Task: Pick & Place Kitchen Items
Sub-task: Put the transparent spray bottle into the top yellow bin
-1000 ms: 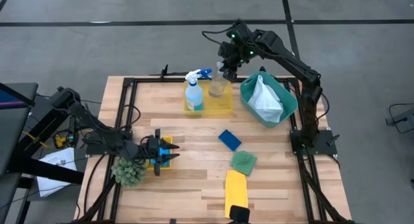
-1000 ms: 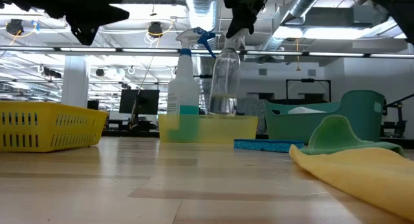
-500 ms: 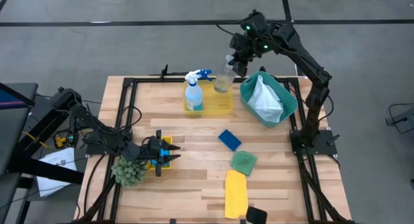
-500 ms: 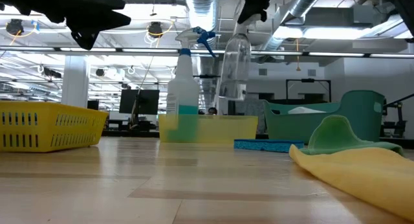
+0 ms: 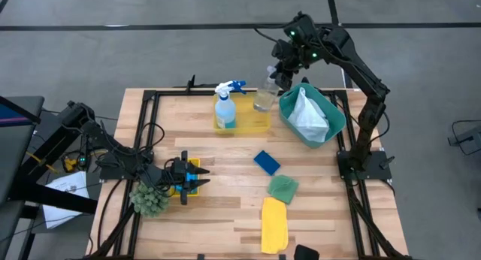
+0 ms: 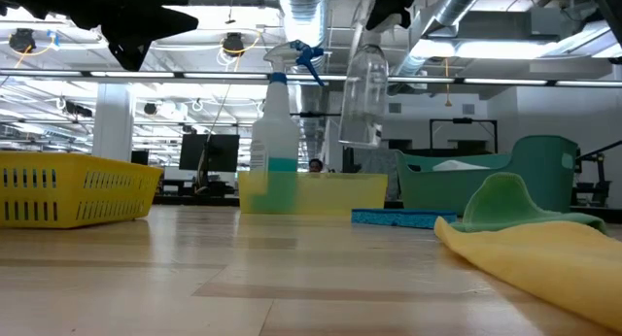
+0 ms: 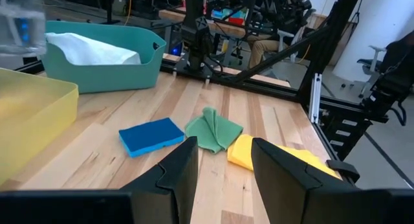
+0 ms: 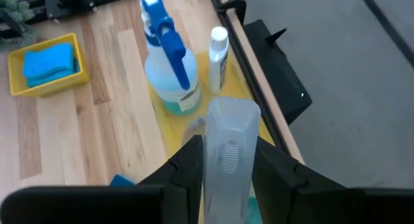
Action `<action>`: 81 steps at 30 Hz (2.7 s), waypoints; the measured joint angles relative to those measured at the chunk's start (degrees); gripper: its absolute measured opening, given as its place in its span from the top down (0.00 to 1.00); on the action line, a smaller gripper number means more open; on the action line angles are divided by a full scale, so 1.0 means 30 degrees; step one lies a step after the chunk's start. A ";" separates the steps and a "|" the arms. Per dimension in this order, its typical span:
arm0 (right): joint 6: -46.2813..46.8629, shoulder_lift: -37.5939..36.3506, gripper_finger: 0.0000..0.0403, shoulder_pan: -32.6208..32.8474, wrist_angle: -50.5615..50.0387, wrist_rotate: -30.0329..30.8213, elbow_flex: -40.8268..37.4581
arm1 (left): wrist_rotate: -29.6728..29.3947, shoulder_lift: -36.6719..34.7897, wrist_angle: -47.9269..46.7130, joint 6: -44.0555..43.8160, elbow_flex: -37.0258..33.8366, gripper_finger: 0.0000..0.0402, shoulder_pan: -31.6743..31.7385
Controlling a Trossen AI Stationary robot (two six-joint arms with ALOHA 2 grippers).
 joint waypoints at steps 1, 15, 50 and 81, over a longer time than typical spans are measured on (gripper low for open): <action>0.0060 0.0002 0.76 0.0006 -0.0123 -0.0033 0.0000 | 0.0000 0.0000 0.0006 0.0005 0.0000 0.65 0.0000; 0.0369 0.0000 0.76 0.0861 -0.1893 -0.0865 -0.0007 | 0.0000 0.0000 0.0014 -0.0015 0.0000 0.65 0.0000; -0.0593 0.0918 0.76 -0.0374 0.0292 -0.2353 -0.0036 | 0.0634 0.0000 0.0225 0.0022 -0.0007 0.65 0.0007; -0.0989 0.1995 0.76 -0.0197 0.1347 -0.2262 -0.0022 | 0.0634 0.0000 0.0354 0.0066 -0.0007 0.65 0.0007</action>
